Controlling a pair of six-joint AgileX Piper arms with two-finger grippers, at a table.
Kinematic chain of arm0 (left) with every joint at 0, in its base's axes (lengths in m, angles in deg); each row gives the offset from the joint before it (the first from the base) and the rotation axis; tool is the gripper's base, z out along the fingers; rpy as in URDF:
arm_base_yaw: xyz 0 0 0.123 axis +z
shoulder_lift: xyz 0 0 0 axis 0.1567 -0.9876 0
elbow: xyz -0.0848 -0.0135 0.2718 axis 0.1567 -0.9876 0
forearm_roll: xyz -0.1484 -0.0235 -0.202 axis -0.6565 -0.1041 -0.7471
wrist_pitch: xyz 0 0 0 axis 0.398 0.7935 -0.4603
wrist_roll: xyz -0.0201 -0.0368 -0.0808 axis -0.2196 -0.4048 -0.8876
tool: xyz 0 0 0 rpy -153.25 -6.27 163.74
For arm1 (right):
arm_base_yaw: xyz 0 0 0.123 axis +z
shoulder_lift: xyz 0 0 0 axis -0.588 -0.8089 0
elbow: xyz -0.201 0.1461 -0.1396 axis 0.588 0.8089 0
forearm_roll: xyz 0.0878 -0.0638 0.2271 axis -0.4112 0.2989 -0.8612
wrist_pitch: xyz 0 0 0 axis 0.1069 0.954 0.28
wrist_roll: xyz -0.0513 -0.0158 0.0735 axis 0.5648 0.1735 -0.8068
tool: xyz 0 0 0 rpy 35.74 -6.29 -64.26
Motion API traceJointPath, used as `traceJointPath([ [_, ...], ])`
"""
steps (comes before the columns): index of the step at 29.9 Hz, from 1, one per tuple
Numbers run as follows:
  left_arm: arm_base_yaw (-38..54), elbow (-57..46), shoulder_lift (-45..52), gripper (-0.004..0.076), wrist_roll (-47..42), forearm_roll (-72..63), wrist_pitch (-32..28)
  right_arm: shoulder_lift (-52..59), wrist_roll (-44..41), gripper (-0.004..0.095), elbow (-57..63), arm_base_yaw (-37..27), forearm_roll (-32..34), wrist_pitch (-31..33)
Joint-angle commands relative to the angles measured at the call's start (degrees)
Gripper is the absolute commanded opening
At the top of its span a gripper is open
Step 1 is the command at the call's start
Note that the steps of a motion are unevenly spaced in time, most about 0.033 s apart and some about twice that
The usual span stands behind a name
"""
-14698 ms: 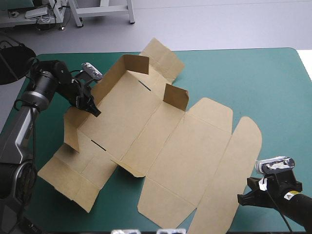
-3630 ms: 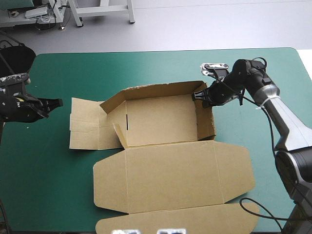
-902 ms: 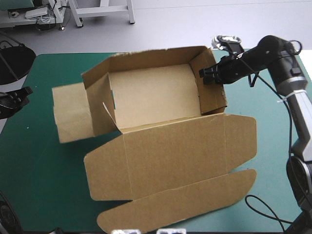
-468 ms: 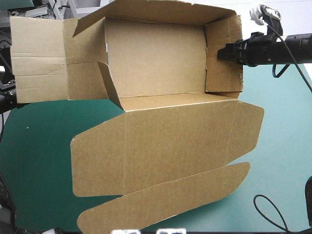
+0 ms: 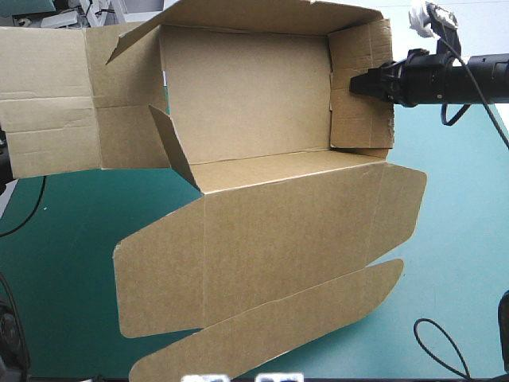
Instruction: Fold the box
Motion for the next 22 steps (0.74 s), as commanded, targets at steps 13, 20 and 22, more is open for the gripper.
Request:
traceJointPath([
  [13,-3.05,1.64,16.13,-0.0009,0.17,-8.42,5.64,-1.51,-0.20,-0.0013,-1.52,1.55,-0.96,-3.37],
  [20,-3.05,1.64,19.67,-0.0009,0.17,-8.32,5.64,-2.52,0.03,-0.0013,-1.52,3.90,0.83,-6.31],
  [22,-3.05,1.64,20.37,-0.0009,0.17,-8.09,5.64,-2.91,0.03,-0.0013,-1.52,4.38,1.72,-6.87],
])
